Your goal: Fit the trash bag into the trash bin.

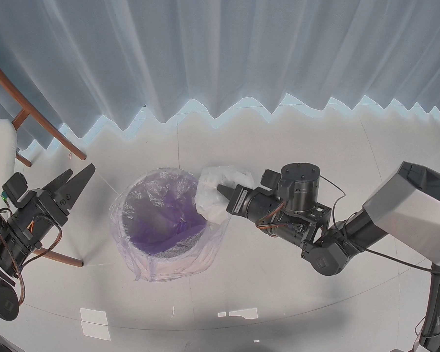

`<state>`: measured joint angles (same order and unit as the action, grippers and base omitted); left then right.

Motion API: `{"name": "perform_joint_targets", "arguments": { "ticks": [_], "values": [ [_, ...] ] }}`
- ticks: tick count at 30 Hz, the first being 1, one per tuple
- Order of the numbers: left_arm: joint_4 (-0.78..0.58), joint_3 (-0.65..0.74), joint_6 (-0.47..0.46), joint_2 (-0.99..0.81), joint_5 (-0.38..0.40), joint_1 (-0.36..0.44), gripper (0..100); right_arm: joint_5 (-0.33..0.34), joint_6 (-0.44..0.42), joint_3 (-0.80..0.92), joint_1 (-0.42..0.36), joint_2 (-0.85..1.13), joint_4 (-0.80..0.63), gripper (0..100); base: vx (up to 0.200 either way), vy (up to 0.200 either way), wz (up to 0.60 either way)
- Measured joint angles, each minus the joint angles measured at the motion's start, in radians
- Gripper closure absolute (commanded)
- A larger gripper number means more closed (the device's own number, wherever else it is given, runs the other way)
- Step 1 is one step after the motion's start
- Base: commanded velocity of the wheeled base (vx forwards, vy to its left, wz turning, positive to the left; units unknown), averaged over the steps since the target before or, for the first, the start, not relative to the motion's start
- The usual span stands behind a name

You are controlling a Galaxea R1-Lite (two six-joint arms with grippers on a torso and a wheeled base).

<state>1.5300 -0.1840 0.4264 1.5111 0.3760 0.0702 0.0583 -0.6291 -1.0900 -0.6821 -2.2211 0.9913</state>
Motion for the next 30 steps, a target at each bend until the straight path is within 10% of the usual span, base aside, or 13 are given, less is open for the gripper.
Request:
{"name": "perform_joint_targets", "arguments": {
  "ticks": [30],
  "values": [
    [0.004,0.006,-0.009,-0.013,0.006,0.033,0,-0.069,0.023,-0.165,-0.076,-0.244,0.094,100,0.0,0.033,0.0]
  ]
}}
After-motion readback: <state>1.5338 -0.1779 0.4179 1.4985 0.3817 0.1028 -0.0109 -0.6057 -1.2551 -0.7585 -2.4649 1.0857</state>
